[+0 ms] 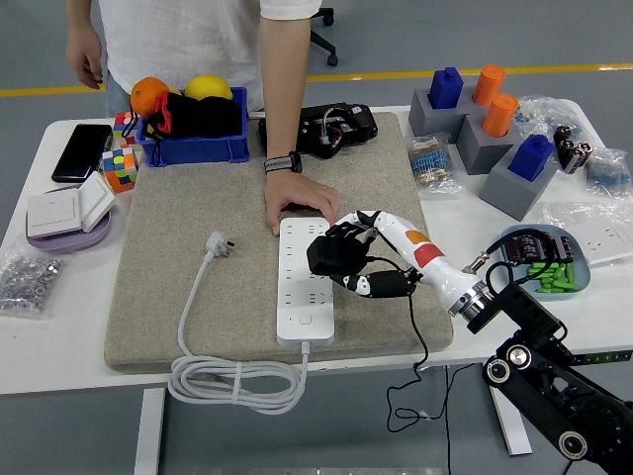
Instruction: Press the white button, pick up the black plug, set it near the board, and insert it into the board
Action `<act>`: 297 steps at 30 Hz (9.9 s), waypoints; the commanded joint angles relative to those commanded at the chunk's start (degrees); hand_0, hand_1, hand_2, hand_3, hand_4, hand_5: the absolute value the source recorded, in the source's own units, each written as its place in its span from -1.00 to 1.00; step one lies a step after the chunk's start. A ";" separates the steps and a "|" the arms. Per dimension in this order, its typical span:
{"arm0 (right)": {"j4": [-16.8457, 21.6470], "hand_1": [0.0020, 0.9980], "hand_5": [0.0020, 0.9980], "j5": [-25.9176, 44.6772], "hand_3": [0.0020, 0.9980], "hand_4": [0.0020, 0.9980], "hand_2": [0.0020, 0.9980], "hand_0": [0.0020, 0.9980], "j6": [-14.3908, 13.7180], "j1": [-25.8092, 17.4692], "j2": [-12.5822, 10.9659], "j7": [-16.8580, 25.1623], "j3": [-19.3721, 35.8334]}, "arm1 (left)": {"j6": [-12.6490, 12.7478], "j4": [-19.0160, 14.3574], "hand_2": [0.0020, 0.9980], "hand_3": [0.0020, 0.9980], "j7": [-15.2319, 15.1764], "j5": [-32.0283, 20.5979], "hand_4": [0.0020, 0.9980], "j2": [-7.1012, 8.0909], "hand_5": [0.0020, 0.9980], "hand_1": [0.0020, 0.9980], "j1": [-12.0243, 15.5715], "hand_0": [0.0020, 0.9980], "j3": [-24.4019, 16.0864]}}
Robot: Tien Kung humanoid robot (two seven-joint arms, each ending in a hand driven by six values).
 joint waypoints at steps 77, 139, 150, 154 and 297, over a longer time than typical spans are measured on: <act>-5.75 -0.50 -1.00 -7.47 0.08 0.35 -0.28 -0.37 -2.27 2.83 1.54 -10.98 -7.66 | -0.27 0.00 0.00 0.17 0.31 0.65 0.13 0.58 -0.46 0.00 0.28 -0.05 0.38; -6.97 -0.53 -1.00 -8.80 0.09 0.36 -0.30 -0.44 -2.01 6.31 1.98 -10.61 -11.32 | -0.24 0.00 0.00 0.17 0.09 0.08 0.13 0.31 -0.46 0.00 -0.10 -0.06 0.71; -7.76 -0.49 -1.00 -7.71 0.12 0.41 -0.25 -0.36 -1.15 6.55 2.01 -10.18 -11.36 | -0.26 0.00 0.00 0.17 0.15 0.42 0.13 0.37 -0.47 0.00 -0.05 -0.05 0.39; -7.86 -0.49 -1.00 -7.29 0.12 0.41 -0.25 -0.36 -0.95 6.51 2.02 -9.84 -11.33 | -0.26 0.00 0.00 0.17 0.14 0.38 0.13 0.34 -0.47 0.00 -0.06 -0.05 0.46; 2.04 0.35 -0.03 2.76 0.26 0.77 0.27 0.53 6.50 2.46 -2.08 -7.07 -14.70 | -0.16 0.00 -0.01 0.17 0.04 0.19 0.13 0.06 -0.47 0.00 0.00 -0.05 0.12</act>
